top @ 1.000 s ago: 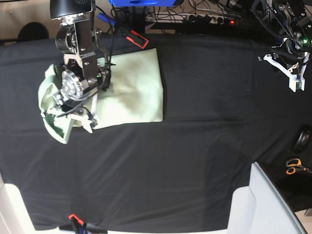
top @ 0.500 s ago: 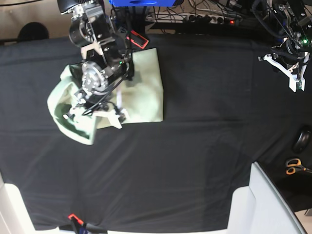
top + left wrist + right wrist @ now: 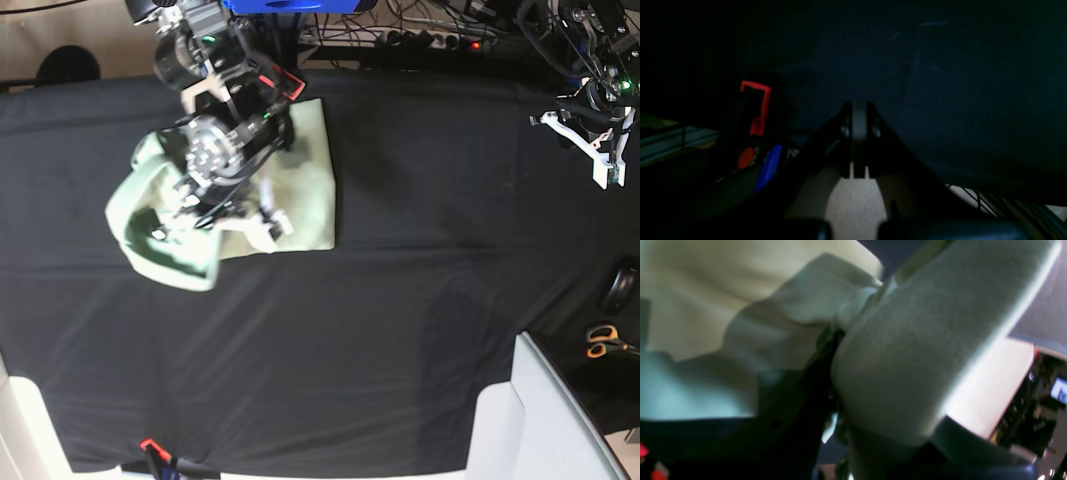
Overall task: Fold the T-shirt properly
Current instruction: 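Press the folded part flat with the right gripper and release it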
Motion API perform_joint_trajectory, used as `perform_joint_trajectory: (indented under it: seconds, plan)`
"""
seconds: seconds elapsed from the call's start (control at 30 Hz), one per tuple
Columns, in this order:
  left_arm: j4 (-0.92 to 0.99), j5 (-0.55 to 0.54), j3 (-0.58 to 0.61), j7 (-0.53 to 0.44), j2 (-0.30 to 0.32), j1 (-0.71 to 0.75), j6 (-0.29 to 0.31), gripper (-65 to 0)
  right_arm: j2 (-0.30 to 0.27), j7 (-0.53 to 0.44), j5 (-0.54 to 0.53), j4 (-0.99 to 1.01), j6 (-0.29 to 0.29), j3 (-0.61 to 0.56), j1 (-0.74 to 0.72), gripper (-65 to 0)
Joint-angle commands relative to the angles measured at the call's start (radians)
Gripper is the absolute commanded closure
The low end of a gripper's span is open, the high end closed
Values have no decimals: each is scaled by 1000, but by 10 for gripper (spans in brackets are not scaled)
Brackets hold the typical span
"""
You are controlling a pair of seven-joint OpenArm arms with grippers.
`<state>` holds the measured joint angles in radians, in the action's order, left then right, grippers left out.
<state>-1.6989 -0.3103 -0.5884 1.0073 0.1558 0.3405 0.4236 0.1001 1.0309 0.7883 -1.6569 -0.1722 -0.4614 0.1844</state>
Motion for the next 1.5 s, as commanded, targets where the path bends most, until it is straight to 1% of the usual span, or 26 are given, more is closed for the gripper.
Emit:
perform_joint_trajectory:
  seconds: [0.0, 0.13, 0.27, 0.33, 0.4, 0.53, 0.6, 0.7, 1.07, 1.13, 1.17, 1.33, 1.4, 1.47]
  plan:
    - [-20, 0, -5, -15, 14, -1, 1, 0, 8, -1, 12, -15, 4, -12, -10, -3]
    - [-20, 0, -5, -15, 14, -1, 1, 0, 8, 7, 10, -15, 4, -37, -10, -3]
    - [-17, 0, -5, -15, 14, -1, 1, 0, 8, 7, -48, -13, 12, -37, -12, -3]
    - [-17, 0, -5, -15, 14, -1, 1, 0, 8, 7, -80, -6, 50, -38, -12, -3]
    - [-17, 0, -5, -15, 14, -1, 1, 0, 8, 7, -117, 21, 104, -55, -13, -3]
    - [-17, 0, -5, -15, 14, -1, 1, 0, 5, 6, -177, 42, 164, -90, -20, -3]
    - [-17, 0, -5, -15, 14, -1, 1, 0, 5, 6, -183, 42, 181, -98, -20, -3]
    - [-16, 0, -5, -15, 14, 1, 1, 0, 5, 6, -180, 42, 181, -118, -20, -3]
    - [-16, 0, -5, -15, 14, 1, 1, 0, 7, 4, -183, 42, 181, -118, -21, -12]
    - [-16, 0, -5, -15, 14, 1, 1, 0, 7, 2, -183, 42, 181, -118, -21, -49]
    - [-14, 0, -5, -15, 14, 1, 1, 0, 7, 1, -185, 42, 181, -118, -20, -84]
    - [-14, 0, -5, -15, 14, 1, 1, 0, 8, -1, -185, 31, 178, -118, -16, -322]
    - [-14, 0, -5, -15, 14, 1, 1, 0, 10, 7, -188, 31, 178, -161, -15, -396]
    - [-14, 0, -5, -15, 14, 1, 1, 0, 8, 21, -221, -2, 178, -205, -10, -472]
